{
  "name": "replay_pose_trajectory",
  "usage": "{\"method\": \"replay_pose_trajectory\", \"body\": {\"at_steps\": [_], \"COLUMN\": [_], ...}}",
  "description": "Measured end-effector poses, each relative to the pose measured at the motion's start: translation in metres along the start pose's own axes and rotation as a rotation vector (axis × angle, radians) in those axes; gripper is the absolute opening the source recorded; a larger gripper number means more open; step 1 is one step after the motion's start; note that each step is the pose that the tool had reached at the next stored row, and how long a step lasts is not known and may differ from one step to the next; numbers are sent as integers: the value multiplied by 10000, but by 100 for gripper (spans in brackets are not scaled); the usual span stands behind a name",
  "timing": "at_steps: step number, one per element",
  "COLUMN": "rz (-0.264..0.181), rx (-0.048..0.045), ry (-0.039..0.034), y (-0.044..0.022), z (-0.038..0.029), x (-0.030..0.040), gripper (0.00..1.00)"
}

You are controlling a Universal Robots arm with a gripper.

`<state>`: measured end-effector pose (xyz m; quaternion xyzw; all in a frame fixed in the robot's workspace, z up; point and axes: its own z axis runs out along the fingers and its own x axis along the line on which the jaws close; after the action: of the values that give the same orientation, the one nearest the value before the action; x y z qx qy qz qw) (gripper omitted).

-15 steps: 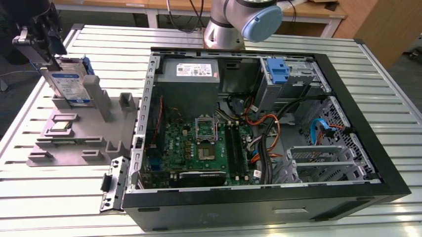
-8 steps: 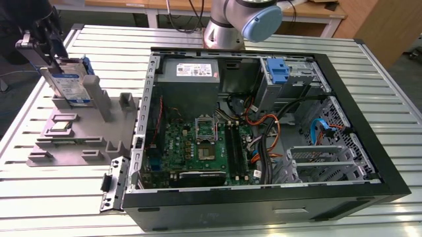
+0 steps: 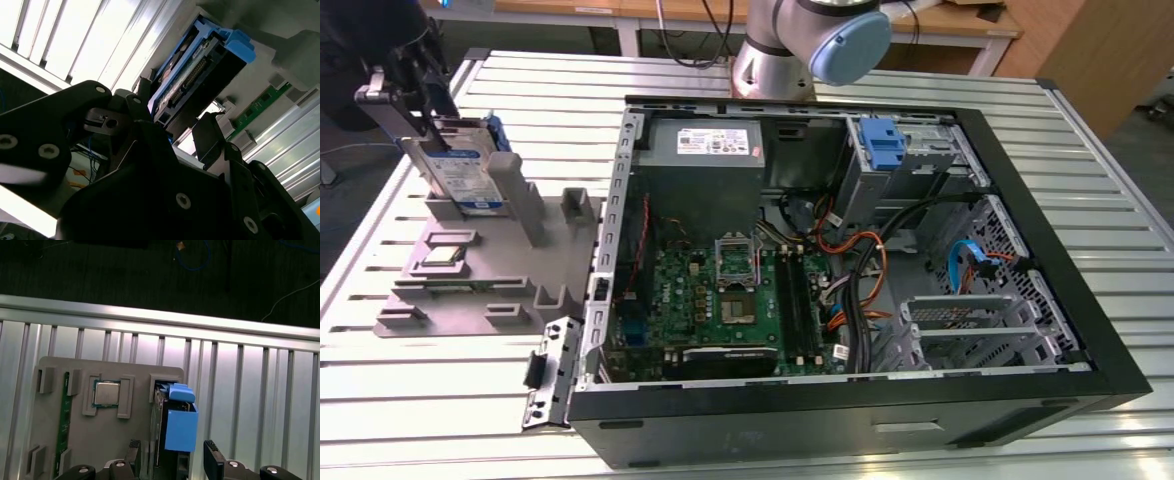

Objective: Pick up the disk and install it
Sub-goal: 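Pick up the disk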

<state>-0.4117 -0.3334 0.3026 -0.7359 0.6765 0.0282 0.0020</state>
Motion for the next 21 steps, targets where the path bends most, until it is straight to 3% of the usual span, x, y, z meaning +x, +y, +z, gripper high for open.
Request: {"method": "replay_pose_trajectory", "body": {"at_steps": [21], "rz": [0], "rx": [3], "ry": [-1], "y": [-25], "z": [5], "x": [2], "gripper": [60]}}
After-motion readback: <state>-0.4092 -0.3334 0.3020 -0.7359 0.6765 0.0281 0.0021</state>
